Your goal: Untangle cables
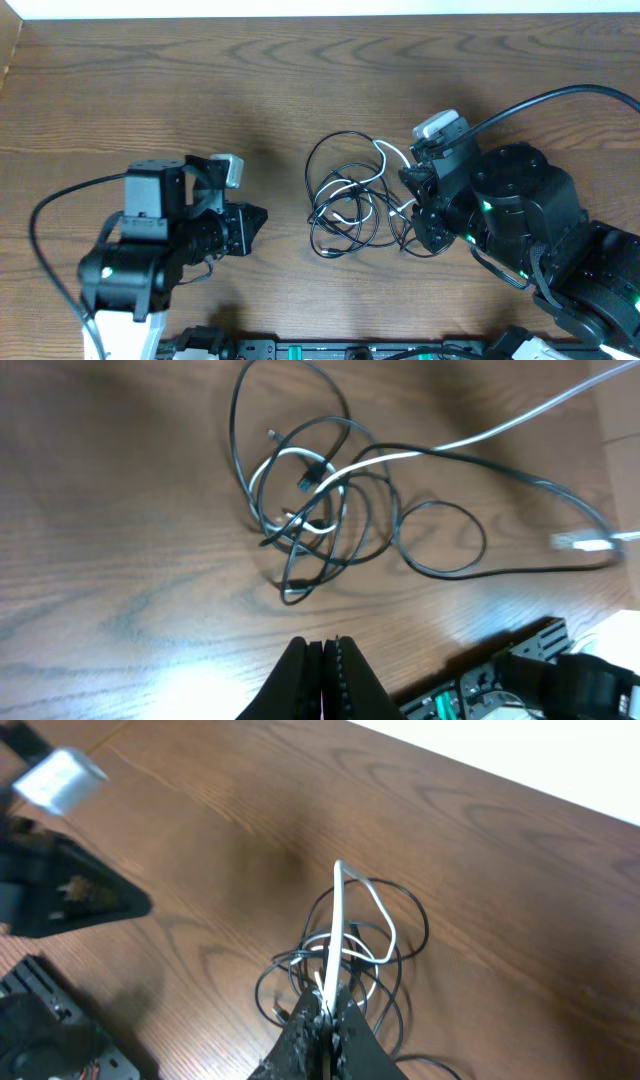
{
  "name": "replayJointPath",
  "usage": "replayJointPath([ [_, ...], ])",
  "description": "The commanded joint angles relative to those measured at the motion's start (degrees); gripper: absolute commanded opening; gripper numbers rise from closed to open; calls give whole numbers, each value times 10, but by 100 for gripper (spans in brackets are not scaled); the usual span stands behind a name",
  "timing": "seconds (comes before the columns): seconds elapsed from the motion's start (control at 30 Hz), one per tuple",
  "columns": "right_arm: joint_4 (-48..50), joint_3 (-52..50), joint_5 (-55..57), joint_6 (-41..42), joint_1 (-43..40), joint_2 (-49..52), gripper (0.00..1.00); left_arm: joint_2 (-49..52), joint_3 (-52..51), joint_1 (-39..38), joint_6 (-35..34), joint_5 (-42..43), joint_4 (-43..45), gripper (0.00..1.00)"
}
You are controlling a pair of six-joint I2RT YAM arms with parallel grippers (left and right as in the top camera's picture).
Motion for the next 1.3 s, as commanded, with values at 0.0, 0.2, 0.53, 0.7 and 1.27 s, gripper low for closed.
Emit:
replayJointPath([
  [0.0,0,5,-2,8,-5,-2,1,14,-46,-2,14,15,23,8],
  [0.2,0,5,-2,8,-5,-2,1,42,-106,-20,18,19,82,8],
  [0.53,-5,5,-2,8,-5,-2,1,152,-118,-193,16,13,233,8],
  [0.7,-26,5,-1,7,-5,-6,1,221,-118,-242,11,-35,282,8],
  [1.27,-49,49,121,7,-5,-105,1,314,-118,-245,11,-40,312,8],
])
